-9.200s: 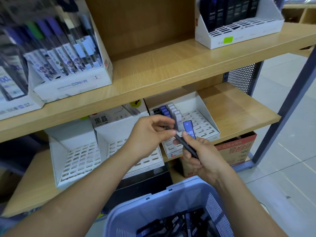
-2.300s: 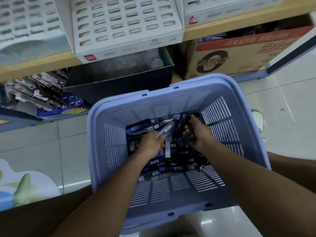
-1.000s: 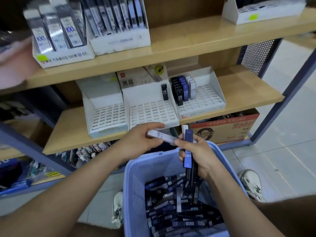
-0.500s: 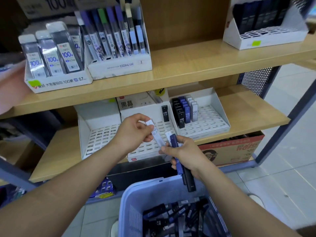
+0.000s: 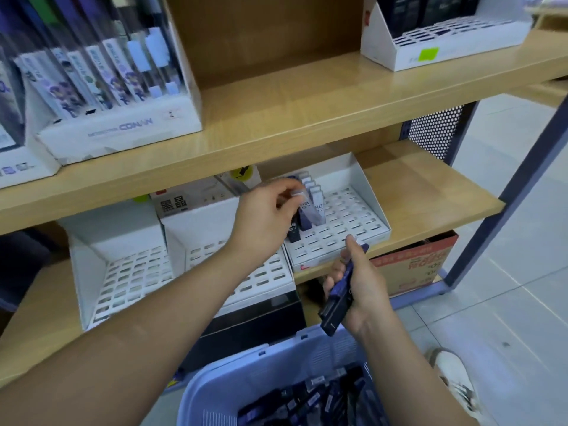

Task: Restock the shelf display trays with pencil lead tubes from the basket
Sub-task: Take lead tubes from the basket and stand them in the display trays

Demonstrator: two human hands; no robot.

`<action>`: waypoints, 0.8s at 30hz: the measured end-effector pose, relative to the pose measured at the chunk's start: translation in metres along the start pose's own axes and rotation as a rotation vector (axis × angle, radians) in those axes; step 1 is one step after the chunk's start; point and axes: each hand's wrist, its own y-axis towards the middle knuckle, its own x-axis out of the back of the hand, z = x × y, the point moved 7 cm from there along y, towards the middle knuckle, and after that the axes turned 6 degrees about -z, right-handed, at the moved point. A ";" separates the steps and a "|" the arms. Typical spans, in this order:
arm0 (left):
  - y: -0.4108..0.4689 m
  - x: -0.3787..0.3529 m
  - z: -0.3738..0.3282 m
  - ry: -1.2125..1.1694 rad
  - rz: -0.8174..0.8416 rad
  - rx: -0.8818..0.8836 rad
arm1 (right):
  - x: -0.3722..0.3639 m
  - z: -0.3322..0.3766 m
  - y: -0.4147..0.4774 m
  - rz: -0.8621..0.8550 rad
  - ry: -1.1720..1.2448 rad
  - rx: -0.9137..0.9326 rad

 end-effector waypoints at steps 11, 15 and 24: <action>0.014 -0.033 -0.010 0.304 0.059 -0.080 | 0.012 0.018 0.007 -0.016 0.100 -0.001; 0.016 -0.030 -0.007 0.320 0.057 -0.075 | 0.014 0.020 0.004 -0.013 0.101 -0.021; 0.017 -0.046 -0.014 0.371 0.043 -0.245 | 0.014 0.019 0.004 -0.014 0.115 -0.059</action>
